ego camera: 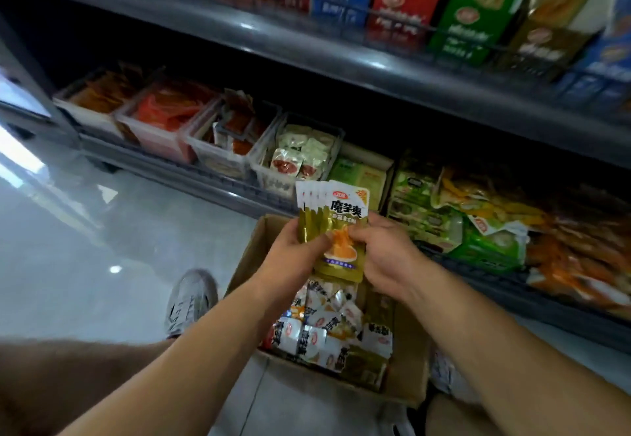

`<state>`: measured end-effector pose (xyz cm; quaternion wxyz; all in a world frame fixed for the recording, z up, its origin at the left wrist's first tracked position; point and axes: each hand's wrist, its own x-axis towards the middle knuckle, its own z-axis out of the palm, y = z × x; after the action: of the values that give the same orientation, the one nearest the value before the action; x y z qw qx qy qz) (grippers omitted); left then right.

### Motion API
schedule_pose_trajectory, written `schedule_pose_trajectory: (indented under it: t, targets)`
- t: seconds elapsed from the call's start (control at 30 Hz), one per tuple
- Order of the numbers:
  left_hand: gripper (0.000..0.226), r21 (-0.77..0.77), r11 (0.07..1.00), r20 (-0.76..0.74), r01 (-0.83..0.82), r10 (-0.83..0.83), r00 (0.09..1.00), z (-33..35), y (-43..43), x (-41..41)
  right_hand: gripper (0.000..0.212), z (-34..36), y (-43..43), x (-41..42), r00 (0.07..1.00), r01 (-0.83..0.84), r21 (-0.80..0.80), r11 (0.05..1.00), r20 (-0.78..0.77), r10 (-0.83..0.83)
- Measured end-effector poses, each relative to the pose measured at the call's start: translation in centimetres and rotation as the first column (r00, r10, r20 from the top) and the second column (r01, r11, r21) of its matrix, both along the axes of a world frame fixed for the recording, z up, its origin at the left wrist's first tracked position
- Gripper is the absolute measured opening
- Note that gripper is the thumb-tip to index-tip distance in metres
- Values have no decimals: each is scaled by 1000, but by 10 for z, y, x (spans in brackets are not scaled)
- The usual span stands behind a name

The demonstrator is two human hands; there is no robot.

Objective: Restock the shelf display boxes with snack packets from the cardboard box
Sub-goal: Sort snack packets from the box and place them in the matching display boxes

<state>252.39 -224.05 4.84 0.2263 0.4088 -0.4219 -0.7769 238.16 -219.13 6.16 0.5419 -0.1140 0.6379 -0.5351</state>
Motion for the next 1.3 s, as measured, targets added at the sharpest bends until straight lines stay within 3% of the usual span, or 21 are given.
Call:
schedule_pose_trajectory:
  t: [0.17, 0.4, 0.57, 0.7, 0.83, 0.9, 1.0, 1.2, 1.3]
  targets:
    - [28, -95, 991, -43, 95, -99, 994, 58, 8, -41, 30, 76, 28, -26, 971, -146, -93, 985, -205, 124]
    - [26, -318, 932, -55, 173, -200, 978, 144, 14, -104, 41, 154, 60, -72, 892, 5, -258, 966, -436, -122]
    - [39, -561, 810, -84, 173, -263, 961, 209, 0, -149, 61, 211, 61, -120, 690, 10, -359, 933, -673, -266]
    - [49, -667, 741, -110, 79, -203, 973, 254, -18, -187, 50, 250, 42, -160, 562, -6, -444, 896, -743, -364]
    - [50, -857, 515, -36, 29, -117, 992, 285, -39, -223, 46, 274, 19, -195, 449, 2, -504, 864, -771, -451]
    - [51, -909, 416, -7, 26, -77, 997, 292, -48, -234, 44, 279, 11, -205, 441, 0, -528, 849, -762, -474]
    - [53, -935, 354, 24, 30, -23, 999, 290, -56, -244, 44, 275, 2, -217, 449, 15, -532, 847, -753, -481]
    - [50, -930, 362, 75, 63, 20, 997, 260, -64, -250, 36, 250, -7, -228, 502, 19, -450, 893, -768, -398]
    - [49, -921, 375, 123, 110, 11, 992, 248, -65, -248, 32, 241, -8, -233, 449, -17, -371, 928, -833, -324]
